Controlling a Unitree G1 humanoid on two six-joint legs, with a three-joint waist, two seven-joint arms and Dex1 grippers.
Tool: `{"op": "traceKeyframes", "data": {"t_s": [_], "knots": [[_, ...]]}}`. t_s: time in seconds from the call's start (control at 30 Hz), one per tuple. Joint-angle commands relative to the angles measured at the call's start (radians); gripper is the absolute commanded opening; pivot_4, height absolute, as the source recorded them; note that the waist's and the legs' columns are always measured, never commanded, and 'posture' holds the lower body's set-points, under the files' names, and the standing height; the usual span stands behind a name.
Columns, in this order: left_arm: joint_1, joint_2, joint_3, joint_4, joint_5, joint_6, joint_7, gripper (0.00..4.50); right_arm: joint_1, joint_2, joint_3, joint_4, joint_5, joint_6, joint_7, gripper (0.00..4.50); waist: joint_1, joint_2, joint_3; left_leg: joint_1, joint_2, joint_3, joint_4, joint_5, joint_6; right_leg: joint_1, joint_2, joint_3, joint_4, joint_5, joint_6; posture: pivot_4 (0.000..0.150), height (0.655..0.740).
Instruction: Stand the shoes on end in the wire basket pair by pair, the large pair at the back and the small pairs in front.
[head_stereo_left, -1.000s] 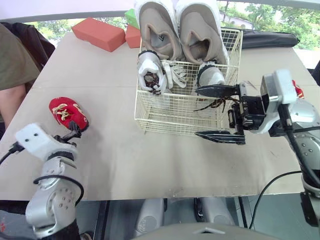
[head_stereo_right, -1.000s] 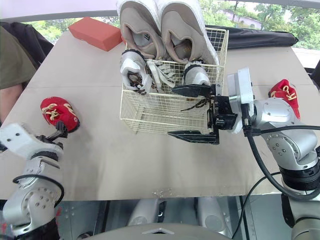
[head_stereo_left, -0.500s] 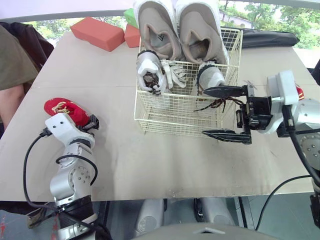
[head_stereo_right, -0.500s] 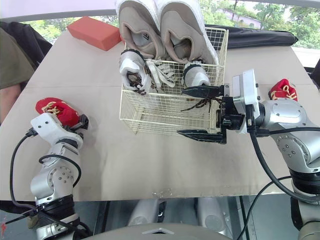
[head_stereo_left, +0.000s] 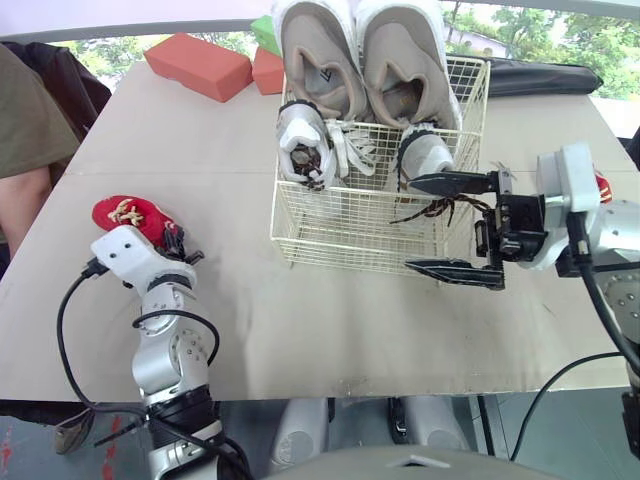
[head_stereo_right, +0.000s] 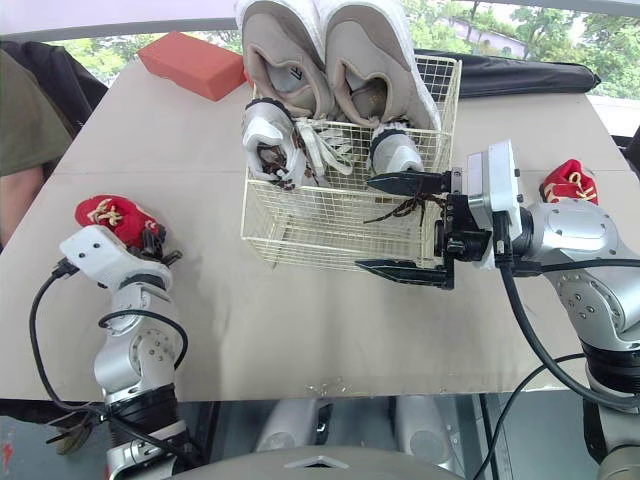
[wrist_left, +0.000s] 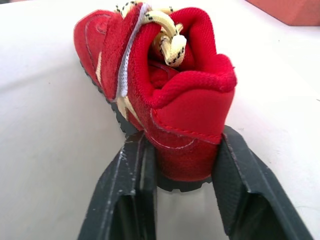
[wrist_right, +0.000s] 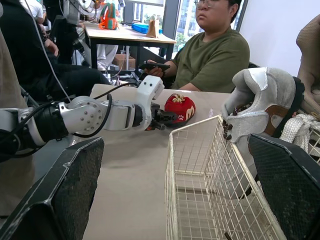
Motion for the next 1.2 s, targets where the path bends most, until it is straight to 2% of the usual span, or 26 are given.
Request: {"op": "traceKeyframes", "data": {"t_s": [0.03, 0.2, 0.3, 0.37, 0.43, 0.5, 0.57, 0.67, 0.73, 0.83, 0.93, 1.07, 1.2], "knots": [[0.020, 0.001, 0.002, -0.084, 0.028, -0.050, -0.012, 0.94, -0.007, 0.006, -0.020, -0.025, 0.001, -0.007, -0.006, 4.50, 0.000, 0.000, 0.000, 0.000, 0.000, 0.000, 0.000, 0.000, 0.000, 0.000, 0.000, 0.000, 0.000, 0.000, 0.000, 0.150, 0.7400], [0.053, -0.002, 0.037, -0.173, 0.063, -0.184, -0.014, 0.76, -0.014, 0.032, -0.020, -0.011, -0.019, -0.017, -0.029, 4.50, -0.006, -0.002, 0.001, 0.000, 0.000, 0.000, 0.000, 0.000, 0.000, -0.001, 0.000, 0.000, 0.000, 0.000, 0.000, 0.150, 0.7400], [0.023, 0.062, 0.044, -0.212, 0.109, -0.260, -0.045, 0.70, -0.042, 0.073, -0.041, -0.006, -0.019, -0.007, -0.108, 4.50, -0.004, -0.002, 0.001, 0.000, 0.001, 0.000, 0.000, 0.000, 0.000, -0.001, 0.001, 0.000, 0.000, 0.000, 0.000, 0.150, 0.7400], [-0.042, 0.132, 0.044, -0.232, 0.114, -0.282, -0.084, 0.65, -0.096, 0.104, -0.068, -0.004, -0.046, 0.004, -0.226, 4.50, -0.002, -0.002, 0.001, 0.000, 0.000, 0.001, 0.000, 0.000, 0.000, -0.001, 0.001, -0.001, 0.001, 0.000, 0.000, 0.150, 0.7400], [-0.140, 0.237, -0.005, -0.251, 0.095, -0.320, -0.207, 0.64, -0.188, 0.121, -0.114, 0.026, 0.002, 0.063, -0.342, 4.50, 0.001, -0.003, 0.001, -0.002, 0.000, 0.001, 0.001, 0.000, -0.001, -0.002, 0.001, -0.002, 0.001, 0.000, 0.000, 0.150, 0.7400], [-0.226, 0.298, -0.059, -0.254, 0.019, -0.351, -0.349, 0.64, -0.275, 0.111, -0.171, 0.094, 0.168, 0.146, -0.345, 4.50, 0.007, -0.002, 0.002, -0.008, -0.001, -0.001, 0.005, 0.001, -0.002, -0.004, 0.001, -0.005, 0.001, 0.001, 0.001, 0.150, 0.7400], [-0.308, 0.361, -0.129, -0.247, -0.061, -0.385, -0.534, 0.64, -0.345, 0.090, -0.242, 0.158, 0.252, 0.178, -0.358, 4.50, 0.017, -0.002, 0.002, -0.010, -0.001, -0.001, 0.008, 0.002, -0.004, -0.003, 0.000, -0.006, 0.000, 0.001, 0.001, 0.150, 0.7400], [-0.381, 0.412, -0.222, -0.213, -0.177, -0.398, -0.791, 0.64, -0.411, 0.025, -0.297, 0.224, 0.249, 0.189, -0.350, 4.50, 0.018, -0.002, 0.002, -0.012, -0.002, 0.003, 0.009, 0.002, -0.003, -0.003, -0.002, -0.005, -0.003, 0.001, 0.001, 0.150, 0.7400], [-0.405, 0.429, -0.259, -0.191, -0.227, -0.388, -0.904, 0.64, -0.438, -0.010, -0.307, 0.248, 0.237, 0.183, -0.329, 4.50, 0.013, -0.001, 0.002, -0.012, -0.002, 0.005, 0.008, 0.001, -0.002, -0.003, -0.002, -0.004, -0.005, 0.001, 0.002, 0.150, 0.7400], [-0.466, 0.478, -0.330, -0.146, -0.344, -0.303, -1.135, 0.64, -0.552, -0.103, -0.321, 0.301, 0.281, 0.237, -0.289, 4.50, -0.003, 0.002, 0.004, -0.014, 0.000, 0.006, 0.008, -0.001, 0.001, -0.008, 0.000, -0.002, -0.002, 0.001, 0.002, 0.150, 0.7400], [-0.517, 0.544, -0.388, -0.080, -0.395, -0.243, -1.375, 0.64, -0.657, -0.203, -0.245, 0.300, 0.253, 0.303, -0.223, 4.50, -0.011, 0.008, 0.008, -0.019, 0.000, 0.006, 0.008, -0.001, 0.002, -0.015, 0.001, -0.002, 0.001, 0.001, 0.002, 0.150, 0.7400], [-0.605, 0.578, -0.462, 0.060, -0.332, -0.299, -1.641, 0.64, -0.764, -0.318, -0.047, 0.295, 0.202, 0.454, -0.056, 4.50, -0.024, 0.009, 0.007, -0.020, 0.002, 0.007, 0.008, -0.001, 0.002, -0.016, 0.004, -0.001, 0.001, 0.001, 0.002, 0.150, 0.7400], [-0.698, 0.561, -0.511, 0.197, -0.260, -0.384, -1.819, 0.64, -0.861, -0.332, 0.142, 0.329, 0.124, 0.563, 0.087, 4.50, -0.033, 0.010, 0.009, -0.023, 0.001, 0.006, 0.013, -0.001, 0.002, -0.017, 0.004, -0.001, 0.002, 0.001, 0.002, 0.150, 0.7400]]}}
